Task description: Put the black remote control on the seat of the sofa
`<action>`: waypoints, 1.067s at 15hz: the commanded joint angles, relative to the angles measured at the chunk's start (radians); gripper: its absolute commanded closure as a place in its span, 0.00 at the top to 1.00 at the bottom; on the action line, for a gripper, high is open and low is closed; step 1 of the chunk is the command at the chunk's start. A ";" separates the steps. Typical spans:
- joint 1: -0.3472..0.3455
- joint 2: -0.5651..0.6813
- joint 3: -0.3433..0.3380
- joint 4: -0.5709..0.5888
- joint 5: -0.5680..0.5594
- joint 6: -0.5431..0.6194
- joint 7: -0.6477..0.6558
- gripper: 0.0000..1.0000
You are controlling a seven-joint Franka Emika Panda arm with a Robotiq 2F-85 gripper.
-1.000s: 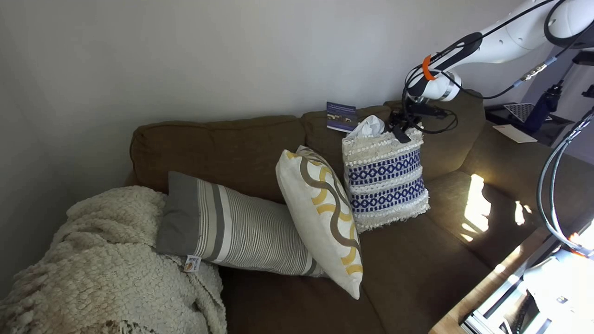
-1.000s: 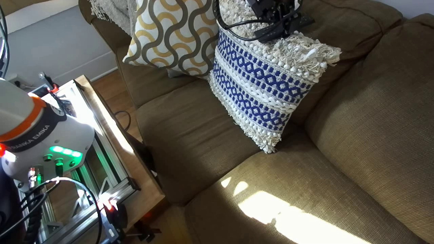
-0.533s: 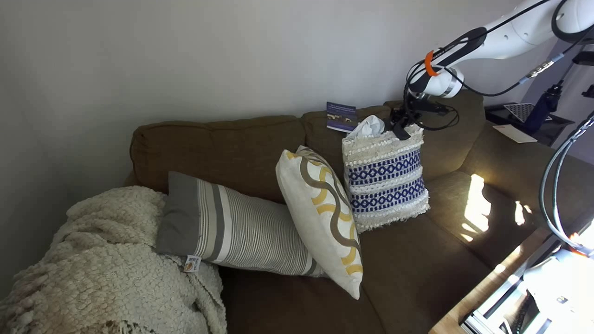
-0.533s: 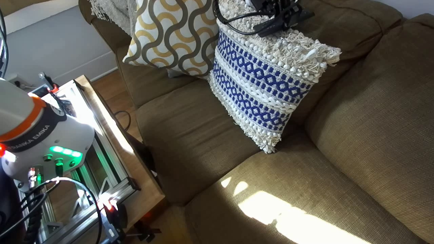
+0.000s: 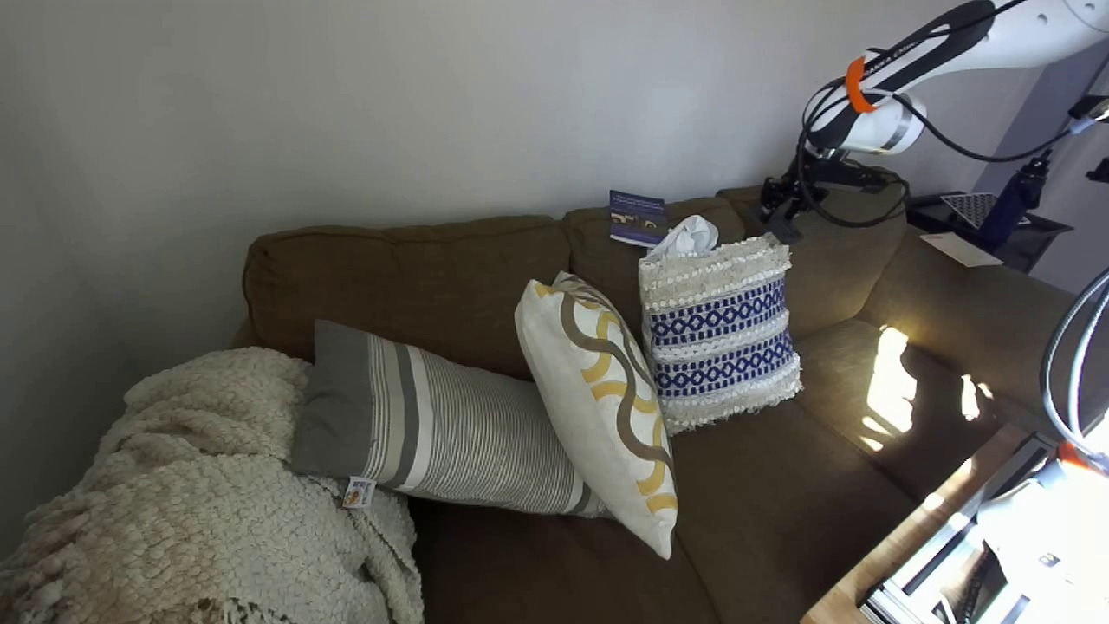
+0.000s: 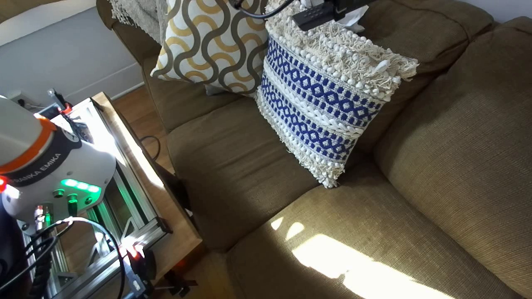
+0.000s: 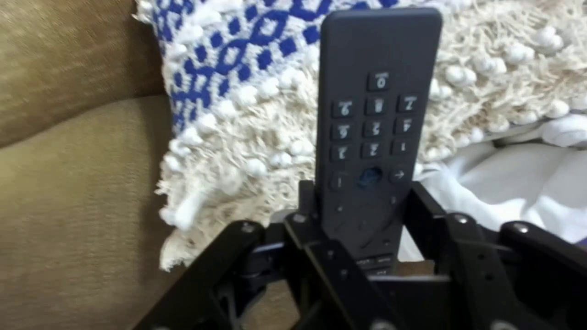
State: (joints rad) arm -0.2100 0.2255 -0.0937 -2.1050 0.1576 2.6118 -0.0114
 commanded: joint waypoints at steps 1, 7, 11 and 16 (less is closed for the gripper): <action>0.035 -0.152 -0.104 -0.248 -0.133 0.083 0.212 0.25; 0.004 -0.122 -0.189 -0.568 -0.167 0.392 0.481 0.25; -0.131 0.017 -0.057 -0.670 0.113 0.567 0.435 0.25; -0.244 0.087 0.054 -0.635 0.154 0.540 0.447 0.50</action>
State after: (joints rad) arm -0.4545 0.3132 -0.0392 -2.7393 0.3114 3.1519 0.4358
